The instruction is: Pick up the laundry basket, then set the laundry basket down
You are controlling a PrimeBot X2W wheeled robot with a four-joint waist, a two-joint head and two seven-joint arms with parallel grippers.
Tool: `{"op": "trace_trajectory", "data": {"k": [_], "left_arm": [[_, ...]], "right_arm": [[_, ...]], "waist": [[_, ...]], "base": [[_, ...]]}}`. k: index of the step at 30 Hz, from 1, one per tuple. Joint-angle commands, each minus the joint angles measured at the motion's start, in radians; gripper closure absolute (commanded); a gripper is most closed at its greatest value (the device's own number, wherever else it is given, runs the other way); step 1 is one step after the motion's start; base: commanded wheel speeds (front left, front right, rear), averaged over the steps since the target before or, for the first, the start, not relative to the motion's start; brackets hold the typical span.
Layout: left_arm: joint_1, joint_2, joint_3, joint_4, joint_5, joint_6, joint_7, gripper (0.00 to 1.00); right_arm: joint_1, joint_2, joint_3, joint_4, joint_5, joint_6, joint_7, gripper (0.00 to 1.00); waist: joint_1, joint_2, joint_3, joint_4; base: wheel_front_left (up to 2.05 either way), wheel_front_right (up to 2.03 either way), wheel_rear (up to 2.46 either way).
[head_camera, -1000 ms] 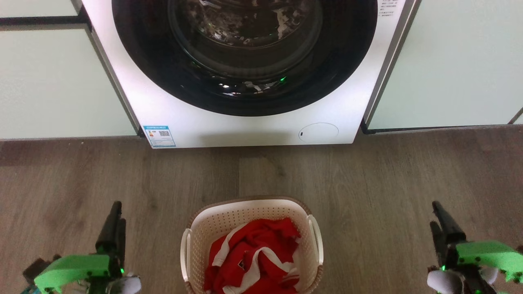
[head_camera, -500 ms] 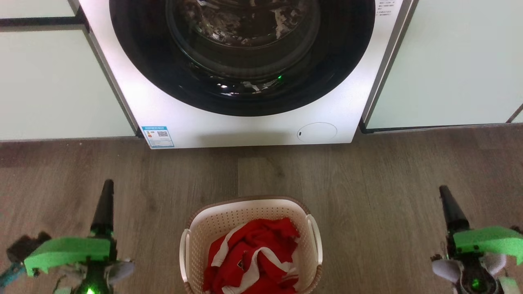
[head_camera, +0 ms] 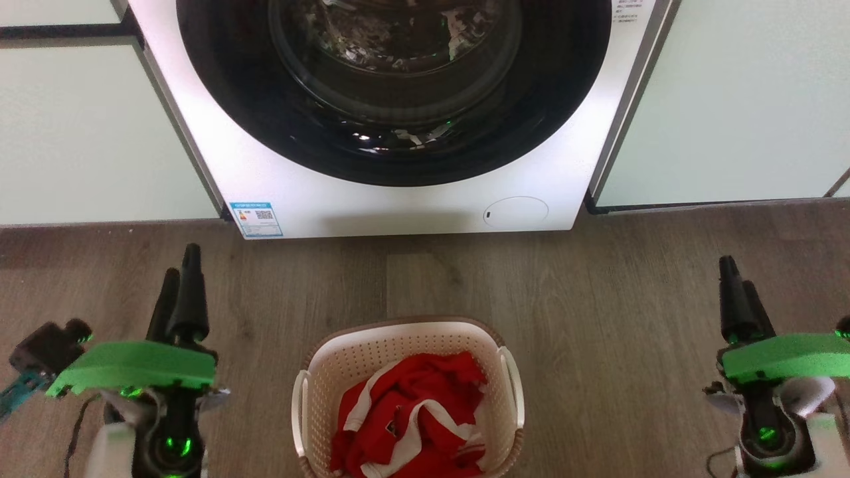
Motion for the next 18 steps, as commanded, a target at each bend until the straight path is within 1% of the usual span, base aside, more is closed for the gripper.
{"op": "trace_trajectory", "data": {"k": [1, 8, 16, 17, 18], "left_arm": [[-0.06, 0.01, 0.005, -0.051, 0.041, 0.01, -0.013, 0.0], [-0.073, 0.036, -0.043, -0.084, 0.162, 0.07, -0.034, 0.0], [-0.077, 0.108, -0.152, -0.078, 0.304, 0.172, -0.057, 0.0], [-0.077, 0.108, -0.152, -0.078, 0.304, 0.172, -0.057, 0.0], [-0.078, 0.118, -0.172, -0.072, 0.321, 0.184, -0.06, 0.0]], "right_arm": [[-0.062, -0.01, 0.011, -0.049, -0.04, 0.003, -0.012, 0.0], [-0.066, -0.011, 0.024, -0.082, -0.166, 0.003, -0.033, 0.0], [-0.064, -0.012, 0.061, -0.097, -0.33, 0.004, -0.056, 0.0], [-0.064, -0.012, 0.061, -0.097, -0.33, 0.004, -0.056, 0.0], [-0.063, -0.012, 0.066, -0.096, -0.35, 0.004, -0.059, 0.0]], "waist": [[0.0, 0.0, 0.0, 0.0], [0.0, 0.0, 0.003, 0.004], [0.0, 0.0, 0.003, 0.0], [0.0, 0.0, 0.003, 0.0], [0.0, 0.0, 0.002, 0.0]], "base": [[0.0, 0.0, 0.0], [0.0, 0.0, 0.0], [0.0, 0.0, 0.0], [0.0, 0.0, 0.0], [0.0, 0.0, 0.0]]}}
